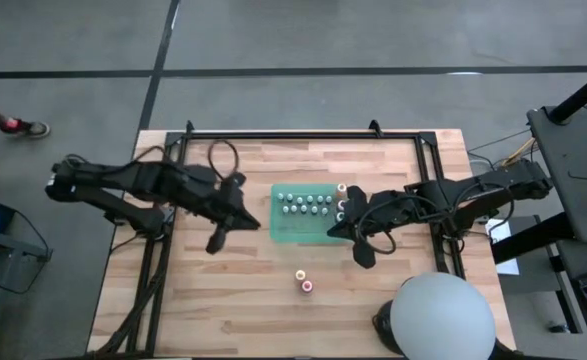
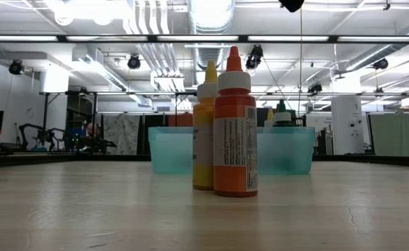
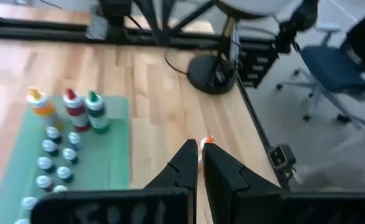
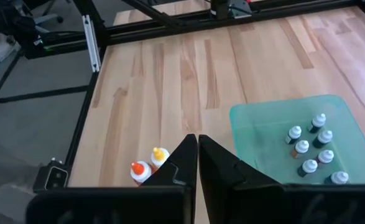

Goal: Pick & Place food coloring
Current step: Put the big yellow food coloring bottle into the green container

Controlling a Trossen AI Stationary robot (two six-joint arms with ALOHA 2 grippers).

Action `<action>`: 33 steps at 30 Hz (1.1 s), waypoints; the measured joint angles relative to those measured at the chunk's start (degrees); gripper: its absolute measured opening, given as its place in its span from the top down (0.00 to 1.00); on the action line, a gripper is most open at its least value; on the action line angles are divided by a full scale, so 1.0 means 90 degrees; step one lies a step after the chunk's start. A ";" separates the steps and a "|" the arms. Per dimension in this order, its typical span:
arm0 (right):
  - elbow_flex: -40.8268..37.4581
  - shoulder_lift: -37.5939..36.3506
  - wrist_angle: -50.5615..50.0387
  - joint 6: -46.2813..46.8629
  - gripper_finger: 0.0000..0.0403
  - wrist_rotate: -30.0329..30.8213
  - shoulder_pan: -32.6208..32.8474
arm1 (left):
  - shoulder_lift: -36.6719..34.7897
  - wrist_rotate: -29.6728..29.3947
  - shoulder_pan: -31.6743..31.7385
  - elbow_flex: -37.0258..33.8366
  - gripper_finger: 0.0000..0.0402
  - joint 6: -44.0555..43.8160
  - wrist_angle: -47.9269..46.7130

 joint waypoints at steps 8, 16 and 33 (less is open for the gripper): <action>0.0017 -0.0162 -0.0257 0.0029 0.98 0.0002 0.0004 | 0.0593 0.0412 -0.0106 0.0011 1.00 0.0043 0.0027; -0.0036 -0.0537 -0.0686 0.0046 0.98 0.0000 0.0010 | 0.1056 0.1331 -0.0104 0.0017 0.97 0.0350 0.0320; -0.1306 -0.2128 -0.0718 0.0487 0.98 0.0005 0.0049 | 0.1860 0.1323 -0.0108 0.0085 0.71 0.0538 0.0326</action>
